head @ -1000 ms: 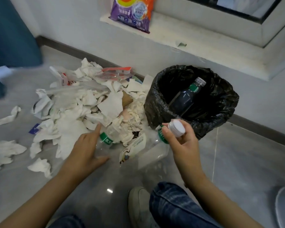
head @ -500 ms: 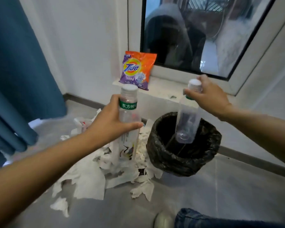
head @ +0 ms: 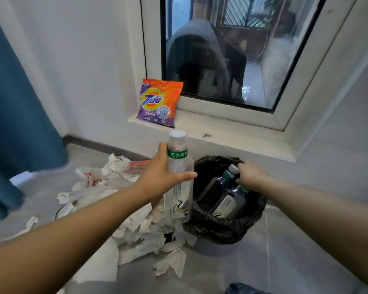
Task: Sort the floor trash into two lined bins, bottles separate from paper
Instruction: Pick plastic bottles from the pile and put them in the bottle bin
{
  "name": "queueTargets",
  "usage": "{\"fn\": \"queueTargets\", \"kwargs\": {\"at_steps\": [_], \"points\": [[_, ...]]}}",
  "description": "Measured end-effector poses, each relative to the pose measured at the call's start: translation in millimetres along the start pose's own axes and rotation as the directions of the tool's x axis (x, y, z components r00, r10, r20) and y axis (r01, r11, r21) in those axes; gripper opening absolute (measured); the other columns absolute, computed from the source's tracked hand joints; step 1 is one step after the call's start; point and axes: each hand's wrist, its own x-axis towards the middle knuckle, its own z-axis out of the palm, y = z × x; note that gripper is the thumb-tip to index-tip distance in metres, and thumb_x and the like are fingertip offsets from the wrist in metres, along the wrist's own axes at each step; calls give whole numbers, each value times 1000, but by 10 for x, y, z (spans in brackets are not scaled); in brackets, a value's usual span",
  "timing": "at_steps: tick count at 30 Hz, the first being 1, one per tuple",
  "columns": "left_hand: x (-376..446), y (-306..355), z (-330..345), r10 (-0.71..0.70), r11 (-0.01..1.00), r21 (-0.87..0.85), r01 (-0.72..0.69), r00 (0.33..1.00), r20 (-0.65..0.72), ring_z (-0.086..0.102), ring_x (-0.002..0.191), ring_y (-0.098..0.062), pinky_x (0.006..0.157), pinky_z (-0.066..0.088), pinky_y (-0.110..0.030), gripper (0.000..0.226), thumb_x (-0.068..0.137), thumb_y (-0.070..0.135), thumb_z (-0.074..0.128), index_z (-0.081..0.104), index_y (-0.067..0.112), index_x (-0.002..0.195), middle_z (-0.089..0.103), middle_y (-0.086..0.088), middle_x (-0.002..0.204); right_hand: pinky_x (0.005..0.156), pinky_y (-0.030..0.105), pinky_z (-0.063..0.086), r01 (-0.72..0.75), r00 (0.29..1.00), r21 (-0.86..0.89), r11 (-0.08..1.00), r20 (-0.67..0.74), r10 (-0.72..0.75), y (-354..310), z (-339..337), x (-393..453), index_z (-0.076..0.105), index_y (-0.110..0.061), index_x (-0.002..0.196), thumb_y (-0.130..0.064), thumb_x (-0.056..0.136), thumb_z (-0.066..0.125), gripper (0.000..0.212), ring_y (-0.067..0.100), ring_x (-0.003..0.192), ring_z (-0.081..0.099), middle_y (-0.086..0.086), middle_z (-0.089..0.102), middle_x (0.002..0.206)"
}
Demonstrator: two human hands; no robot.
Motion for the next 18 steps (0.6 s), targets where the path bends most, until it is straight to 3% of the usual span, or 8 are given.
{"fn": "queueTargets", "kwargs": {"at_steps": [2,4,5,6,8,11,14,18], "points": [[66,-5,34,8,999,-33,-8,1000,21,46,98,3,65,35,-5,70,69,40,80,35,27,121,47,17,112,88,36,49,124,992,282,951,-53,-114,-56,-133,-35,55,-8,121,-28,91,57,36,25,103,58,11,58,121],[114,-19,103,36,999,-26,-35,999,27,47,107,-2,77,37,-11,74,65,42,82,39,30,124,49,15,119,75,34,51,226,967,692,686,-74,-243,-209,-393,-183,57,-8,121,-32,95,52,36,18,84,62,8,64,107],[131,-33,147,53,999,-1,-53,998,23,47,110,-4,83,39,-17,77,62,44,83,41,30,125,49,13,121,65,32,52,266,948,799,539,-115,-297,-295,-540,-292,58,-9,117,-36,96,48,36,15,72,61,7,65,97],[145,-49,183,65,997,31,-66,998,15,47,111,-6,88,40,-21,79,60,45,84,43,29,126,50,11,121,56,30,50,319,925,840,440,-174,-338,-379,-666,-397,59,-10,114,-40,96,45,37,14,63,58,7,63,88],[153,-79,238,70,997,43,-70,998,1,50,109,-7,90,43,-26,79,58,46,85,45,29,124,52,11,118,44,24,44,425,875,828,366,-273,-400,-522,-836,-582,60,-13,108,-48,93,45,41,12,54,51,5,58,75],[143,-93,259,64,998,-11,-64,998,0,53,108,-6,91,46,-28,77,58,45,85,45,30,122,57,13,117,43,18,39,504,852,734,456,-334,-404,-652,-875,-688,59,-17,105,-53,86,53,42,5,48,50,-1,57,67],[141,-74,270,90,996,11,-90,996,28,49,118,-7,97,43,-27,81,61,43,85,40,29,127,54,10,128,50,19,41,548,835,652,524,-395,-383,-694,-853,-661,59,-16,99,-52,83,60,40,4,56,51,-3,59,73],[175,-134,286,54,995,77,-67,986,159,31,136,-18,109,33,-44,102,69,48,78,13,34,146,31,3,150,54,25,42,572,812,541,617,-477,-336,-522,-888,-570,59,-14,84,-51,86,55,37,9,56,49,0,59,72]]}}
